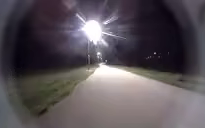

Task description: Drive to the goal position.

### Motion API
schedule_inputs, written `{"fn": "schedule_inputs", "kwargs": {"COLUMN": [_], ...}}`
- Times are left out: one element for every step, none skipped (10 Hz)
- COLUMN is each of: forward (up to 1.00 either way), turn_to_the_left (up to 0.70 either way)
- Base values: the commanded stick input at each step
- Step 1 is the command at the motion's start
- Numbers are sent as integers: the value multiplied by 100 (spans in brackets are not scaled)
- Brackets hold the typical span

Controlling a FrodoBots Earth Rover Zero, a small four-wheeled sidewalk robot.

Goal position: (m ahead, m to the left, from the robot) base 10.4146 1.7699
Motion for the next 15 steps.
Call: {"fn": "schedule_inputs", "kwargs": {"forward": [70, 70, 70, 70, 70, 70, 70, 70, 70, 70, 70, 70, 70, 70, 70], "turn_to_the_left": [-10, -3, 0, 0, 0, 0, 0, 0, 0, 0, 0, 0, 0, 0, 0]}}
